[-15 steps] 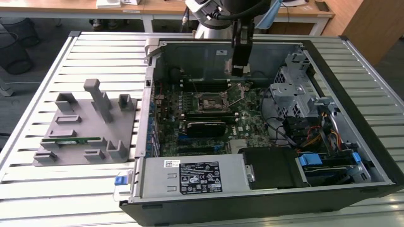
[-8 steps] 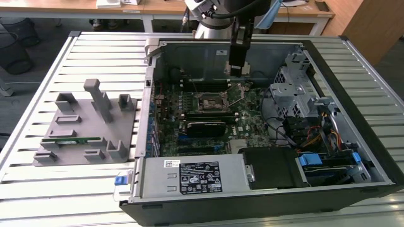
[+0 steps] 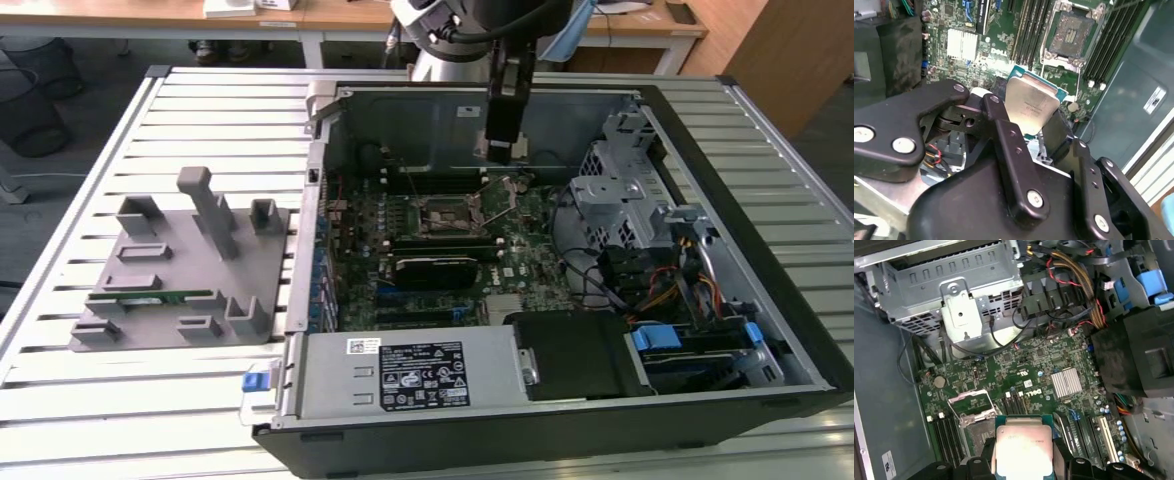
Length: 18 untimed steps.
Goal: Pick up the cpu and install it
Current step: 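Place the cpu into insertion slot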
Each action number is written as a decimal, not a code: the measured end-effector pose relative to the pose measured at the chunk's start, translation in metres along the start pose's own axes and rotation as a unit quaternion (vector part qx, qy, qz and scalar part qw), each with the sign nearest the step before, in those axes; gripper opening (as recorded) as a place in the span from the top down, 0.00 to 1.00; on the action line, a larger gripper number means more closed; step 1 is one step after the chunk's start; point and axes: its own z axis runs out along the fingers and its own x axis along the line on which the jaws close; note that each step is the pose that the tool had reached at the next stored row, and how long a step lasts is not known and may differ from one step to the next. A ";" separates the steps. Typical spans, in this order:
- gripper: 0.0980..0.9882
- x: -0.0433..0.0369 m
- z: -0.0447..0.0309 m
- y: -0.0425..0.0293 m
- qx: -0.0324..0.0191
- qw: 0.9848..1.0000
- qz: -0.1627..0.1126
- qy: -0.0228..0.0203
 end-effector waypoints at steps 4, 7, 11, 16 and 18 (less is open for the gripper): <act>0.51 0.0000 0.0022 -0.0001 0.000 0.999 -0.037 0.002; 0.51 0.0000 0.0040 -0.0002 0.000 0.998 -0.064 0.004; 0.51 -0.0001 0.0084 -0.0012 0.000 0.996 -0.094 0.006; 0.51 0.0006 0.0171 -0.0072 -0.005 0.994 -0.106 0.008; 0.51 0.0005 0.0211 -0.0081 -0.006 0.993 -0.119 0.009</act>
